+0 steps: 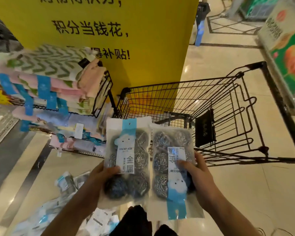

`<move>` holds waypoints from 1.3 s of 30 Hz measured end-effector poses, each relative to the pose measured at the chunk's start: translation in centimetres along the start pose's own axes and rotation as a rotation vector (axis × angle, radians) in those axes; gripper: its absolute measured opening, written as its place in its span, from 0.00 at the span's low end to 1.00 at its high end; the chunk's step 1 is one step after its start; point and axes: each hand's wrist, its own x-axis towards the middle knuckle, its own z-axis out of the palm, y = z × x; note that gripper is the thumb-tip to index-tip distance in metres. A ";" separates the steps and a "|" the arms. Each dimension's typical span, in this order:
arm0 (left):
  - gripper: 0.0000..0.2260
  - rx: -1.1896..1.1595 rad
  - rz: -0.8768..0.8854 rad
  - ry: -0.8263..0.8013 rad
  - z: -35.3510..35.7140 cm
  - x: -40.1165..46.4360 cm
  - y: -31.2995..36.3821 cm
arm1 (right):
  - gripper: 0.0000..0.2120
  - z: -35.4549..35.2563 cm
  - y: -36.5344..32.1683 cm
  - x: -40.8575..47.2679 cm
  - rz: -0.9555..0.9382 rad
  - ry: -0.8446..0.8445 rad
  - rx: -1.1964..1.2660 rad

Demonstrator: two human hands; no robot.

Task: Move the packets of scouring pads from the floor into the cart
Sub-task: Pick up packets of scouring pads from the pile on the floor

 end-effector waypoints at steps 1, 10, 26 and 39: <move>0.24 0.003 0.005 -0.014 0.1 1.7 1.0 | 0.23 0.3 -0.7 1.4 -0.008 0.007 0.004; 0.48 0.072 0.047 0.001 -0.4 21.1 8.8 | 0.24 4.6 -5.1 15.5 -0.047 0.164 -0.039; 0.17 0.304 -0.179 0.107 -0.8 46.9 3.4 | 0.23 3.8 1.7 44.1 0.124 0.277 -0.099; 0.25 0.499 -0.192 0.212 -2.8 55.9 -1.7 | 0.19 6.4 10.1 54.2 0.171 0.283 -0.105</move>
